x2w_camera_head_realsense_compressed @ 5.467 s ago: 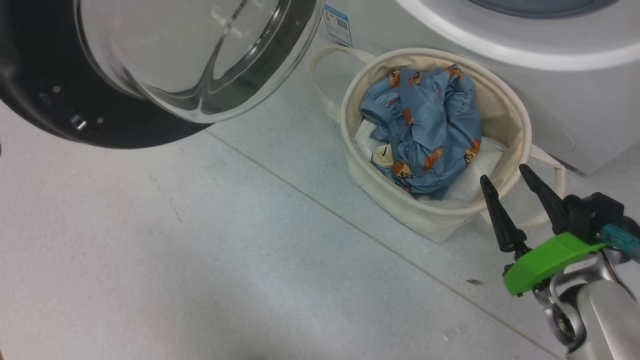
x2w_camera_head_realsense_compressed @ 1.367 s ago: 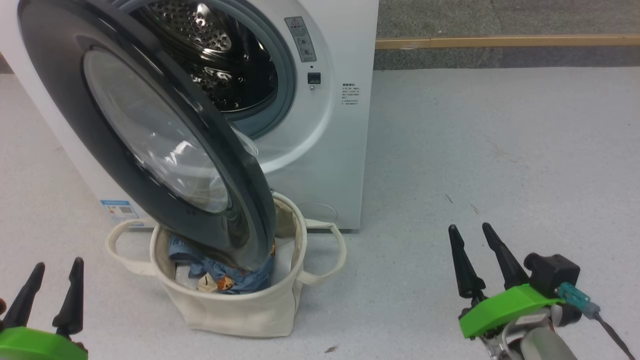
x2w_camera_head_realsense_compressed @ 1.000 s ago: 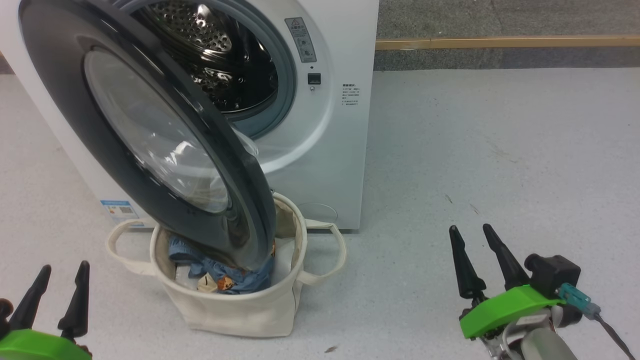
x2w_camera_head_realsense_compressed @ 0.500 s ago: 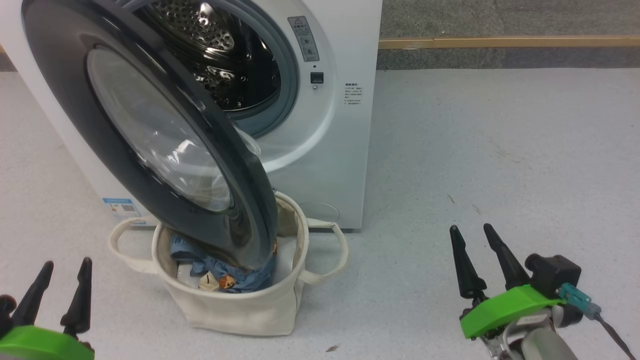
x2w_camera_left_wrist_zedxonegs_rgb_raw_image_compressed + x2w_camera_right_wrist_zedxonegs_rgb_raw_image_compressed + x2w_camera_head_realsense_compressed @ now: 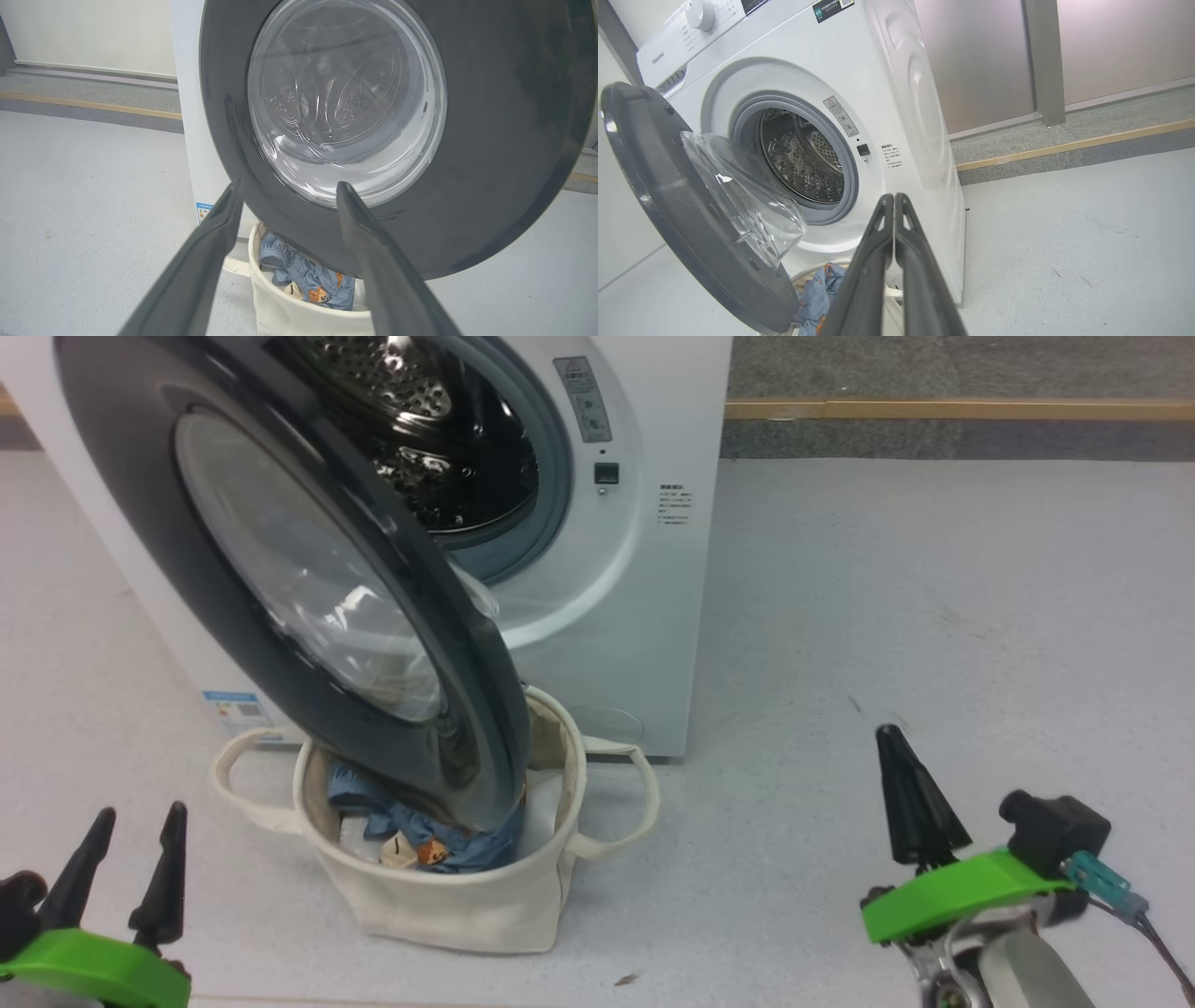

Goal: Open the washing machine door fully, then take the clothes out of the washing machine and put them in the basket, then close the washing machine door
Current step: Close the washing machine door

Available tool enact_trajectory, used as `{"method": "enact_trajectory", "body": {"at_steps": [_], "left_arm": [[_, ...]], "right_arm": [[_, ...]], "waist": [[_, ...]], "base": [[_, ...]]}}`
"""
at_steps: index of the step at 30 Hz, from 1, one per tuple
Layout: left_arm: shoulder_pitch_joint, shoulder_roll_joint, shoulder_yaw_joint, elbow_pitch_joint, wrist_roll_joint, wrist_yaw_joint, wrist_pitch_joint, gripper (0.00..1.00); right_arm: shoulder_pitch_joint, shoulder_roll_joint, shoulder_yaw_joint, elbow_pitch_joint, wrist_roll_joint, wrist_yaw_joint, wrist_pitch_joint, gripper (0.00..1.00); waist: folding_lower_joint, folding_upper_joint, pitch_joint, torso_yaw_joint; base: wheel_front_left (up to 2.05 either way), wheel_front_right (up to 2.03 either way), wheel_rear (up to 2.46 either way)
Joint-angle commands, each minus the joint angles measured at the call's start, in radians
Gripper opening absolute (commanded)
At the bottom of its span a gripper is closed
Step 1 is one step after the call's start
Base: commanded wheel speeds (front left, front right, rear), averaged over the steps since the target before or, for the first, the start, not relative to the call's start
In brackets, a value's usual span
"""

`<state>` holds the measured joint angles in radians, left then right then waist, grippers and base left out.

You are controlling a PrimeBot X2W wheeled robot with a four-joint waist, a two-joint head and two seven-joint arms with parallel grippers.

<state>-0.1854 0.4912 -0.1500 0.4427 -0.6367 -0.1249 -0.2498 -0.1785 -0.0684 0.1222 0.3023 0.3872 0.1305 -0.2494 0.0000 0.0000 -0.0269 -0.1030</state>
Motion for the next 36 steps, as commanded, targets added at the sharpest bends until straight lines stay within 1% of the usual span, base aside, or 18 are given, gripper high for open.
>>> {"method": "enact_trajectory", "body": {"at_steps": [1, 5, 11, 12, 13, 19, 22, 23, 29, 33, 36], "left_arm": [[-0.064, 0.03, 0.038, -0.023, 0.002, -0.006, -0.012, 1.0], [-0.079, 0.013, 0.017, -0.023, 0.006, -0.006, -0.012, 1.0], [-0.116, -0.014, -0.032, -0.012, 0.025, -0.006, -0.012, 1.0], [-0.124, -0.019, -0.043, -0.01, 0.03, -0.006, -0.012, 1.0], [-0.14, -0.03, -0.063, -0.009, 0.041, -0.006, -0.012, 1.0], [-0.198, -0.081, -0.133, 0.001, 0.068, -0.006, -0.012, 1.0], [-0.224, -0.108, -0.161, 0.008, 0.072, -0.006, -0.012, 1.0], [-0.224, -0.108, -0.161, 0.008, 0.072, -0.006, -0.012, 1.0], [-0.251, -0.137, -0.204, 0.032, 0.076, -0.006, -0.012, 1.0], [-0.265, -0.153, -0.215, 0.03, 0.078, -0.006, -0.012, 1.0], [-0.267, -0.162, -0.217, 0.031, 0.076, -0.006, -0.012, 1.0]], "right_arm": [[-0.053, 0.012, 0.037, -0.052, 0.016, 0.0, -0.012, 0.0], [-0.099, 0.013, 0.087, -0.092, 0.048, 0.0, -0.012, 0.0], [-0.199, 0.014, 0.206, -0.111, 0.076, 0.0, -0.008, 0.0], [-0.216, 0.014, 0.225, -0.111, 0.08, 0.0, -0.005, 0.0], [-0.248, 0.015, 0.26, -0.108, 0.089, 0.0, 0.004, 0.0], [-0.314, 0.017, 0.353, -0.073, 0.077, 0.0, 0.029, 0.0], [-0.333, 0.017, 0.407, -0.043, 0.086, 0.0, 0.037, 0.0], [-0.333, 0.017, 0.407, -0.043, 0.086, 0.0, 0.037, 0.0], [-0.371, 0.018, 0.535, 0.029, 0.162, 0.0, 0.032, 0.0], [-0.396, 0.018, 0.567, 0.12, 0.205, 0.0, 0.024, 0.0], [-0.423, 0.018, 0.57, 0.213, 0.191, 0.0, 0.014, 0.0]], "waist": [[0.0, 0.0, 0.004, 0.009], [0.0, 0.0, 0.012, 0.035], [0.0, 0.0, 0.021, 0.097], [0.0, 0.0, 0.023, 0.111], [0.0, 0.0, 0.024, 0.141], [0.0, 0.0, 0.037, 0.244], [0.0, 0.0, 0.039, 0.287], [0.0, 0.0, 0.039, 0.287], [0.0, 0.0, 0.042, 0.341], [0.0, 0.0, 0.052, 0.366], [0.0, 0.0, 0.063, 0.373]], "base": [[0.0, 0.0, 0.0], [0.0, 0.0, 0.0], [0.0, 0.0, 0.0], [0.0, 0.0, 0.0], [0.0, 0.0, 0.0], [0.0, 0.0, 0.0], [0.0, 0.0, 0.0], [0.0, 0.0, 0.0], [0.0, 0.0, 0.0], [0.0, 0.0, 0.0], [0.0, 0.0, 0.0]]}}
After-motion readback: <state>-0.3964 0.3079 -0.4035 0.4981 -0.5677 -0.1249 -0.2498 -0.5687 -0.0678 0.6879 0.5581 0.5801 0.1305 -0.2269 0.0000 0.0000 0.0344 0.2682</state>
